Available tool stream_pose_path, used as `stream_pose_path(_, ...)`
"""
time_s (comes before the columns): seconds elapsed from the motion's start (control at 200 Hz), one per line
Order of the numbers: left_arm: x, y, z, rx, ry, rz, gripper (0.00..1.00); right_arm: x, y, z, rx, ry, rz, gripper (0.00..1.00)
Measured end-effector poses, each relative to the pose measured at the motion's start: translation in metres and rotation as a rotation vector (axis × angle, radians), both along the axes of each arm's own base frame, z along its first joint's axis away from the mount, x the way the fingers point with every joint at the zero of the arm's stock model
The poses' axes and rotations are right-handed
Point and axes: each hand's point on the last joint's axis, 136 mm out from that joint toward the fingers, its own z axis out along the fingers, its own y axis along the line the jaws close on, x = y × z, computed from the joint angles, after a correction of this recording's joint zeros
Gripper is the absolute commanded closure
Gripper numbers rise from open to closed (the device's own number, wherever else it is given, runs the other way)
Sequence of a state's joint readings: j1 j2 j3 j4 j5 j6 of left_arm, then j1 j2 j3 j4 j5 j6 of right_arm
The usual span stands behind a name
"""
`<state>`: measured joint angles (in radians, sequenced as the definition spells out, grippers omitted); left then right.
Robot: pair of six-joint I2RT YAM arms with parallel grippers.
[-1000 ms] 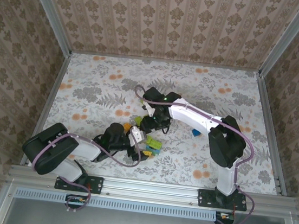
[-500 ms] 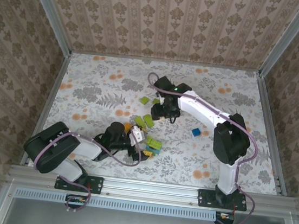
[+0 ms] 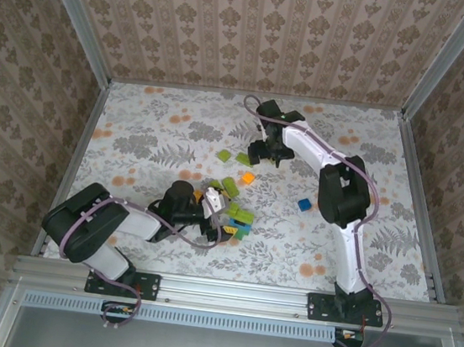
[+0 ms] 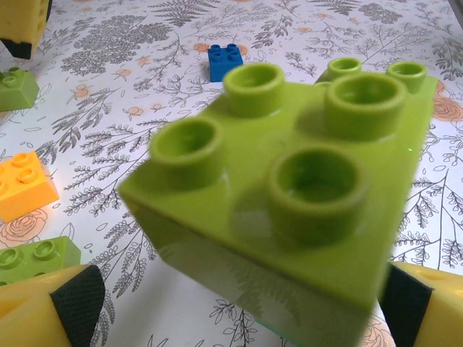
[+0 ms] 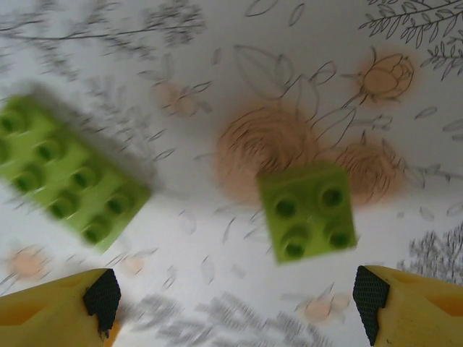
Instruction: Assemble a carrot with lego
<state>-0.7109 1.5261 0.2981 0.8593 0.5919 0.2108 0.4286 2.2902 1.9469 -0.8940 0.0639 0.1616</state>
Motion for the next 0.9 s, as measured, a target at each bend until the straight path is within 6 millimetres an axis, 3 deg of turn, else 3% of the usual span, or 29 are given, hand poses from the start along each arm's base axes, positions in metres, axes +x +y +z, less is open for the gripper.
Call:
stream_pose_path(0.155,-0.002,-0.001,0.000,-0.003,0.004,-0.011,0.00,0.008,-0.011,-0.010,-0.014,0.014,0.002,0.13)
stream_pose_path(0.465,-0.009,-0.003,0.002,-0.016,0.014,-0.057,0.00,0.009,-0.007,-0.008,0.003,0.010,0.030,0.17)
stream_pose_path(0.65,-0.009,-0.005,0.004,-0.020,0.012,-0.061,0.00,-0.005,0.000,-0.030,0.041,0.059,0.040,0.18)
stream_pose_path(0.9,-0.006,-0.007,0.002,-0.013,0.022,-0.062,0.00,-0.019,0.004,-0.024,0.067,0.044,0.016,0.17)
